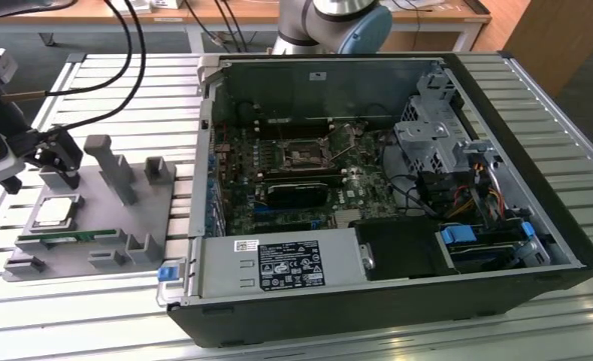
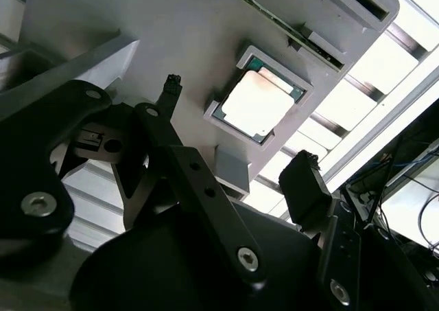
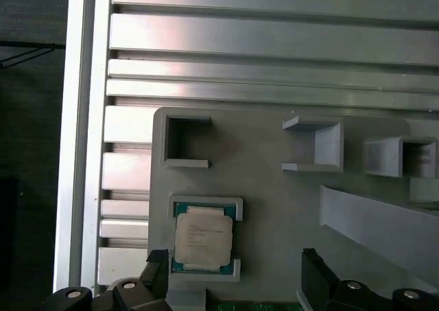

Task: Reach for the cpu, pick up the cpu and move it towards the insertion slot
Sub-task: 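Pick up the cpu and move it towards the insertion slot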

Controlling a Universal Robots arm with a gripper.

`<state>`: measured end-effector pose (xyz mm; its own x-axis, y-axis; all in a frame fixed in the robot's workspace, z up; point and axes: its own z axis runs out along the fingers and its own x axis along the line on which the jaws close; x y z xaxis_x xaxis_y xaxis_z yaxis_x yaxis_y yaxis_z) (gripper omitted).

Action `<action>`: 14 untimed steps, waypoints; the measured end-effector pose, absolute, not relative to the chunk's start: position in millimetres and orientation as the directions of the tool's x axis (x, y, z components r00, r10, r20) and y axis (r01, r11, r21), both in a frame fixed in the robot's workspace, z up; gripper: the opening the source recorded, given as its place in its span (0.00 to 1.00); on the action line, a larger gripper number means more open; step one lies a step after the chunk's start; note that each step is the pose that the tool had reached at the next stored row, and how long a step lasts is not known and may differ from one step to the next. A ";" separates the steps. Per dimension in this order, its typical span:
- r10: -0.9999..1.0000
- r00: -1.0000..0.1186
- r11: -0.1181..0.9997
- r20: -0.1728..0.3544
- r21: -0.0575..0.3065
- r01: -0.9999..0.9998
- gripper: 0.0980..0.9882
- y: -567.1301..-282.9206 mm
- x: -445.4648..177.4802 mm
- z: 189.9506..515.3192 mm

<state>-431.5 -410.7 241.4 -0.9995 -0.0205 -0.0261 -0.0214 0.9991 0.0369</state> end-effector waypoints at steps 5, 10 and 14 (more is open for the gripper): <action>-0.018 -1.000 0.999 -0.022 0.034 -0.018 0.85 -410.7 -434.3 233.2; -0.017 -1.000 0.999 -0.019 0.035 -0.018 0.85 -411.0 -438.0 224.2; -0.017 -1.000 0.999 -0.013 0.035 -0.017 0.85 -411.5 -439.3 216.0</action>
<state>-439.3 -411.5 216.0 -0.9998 -0.0166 -0.0132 -0.0170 0.9993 0.0346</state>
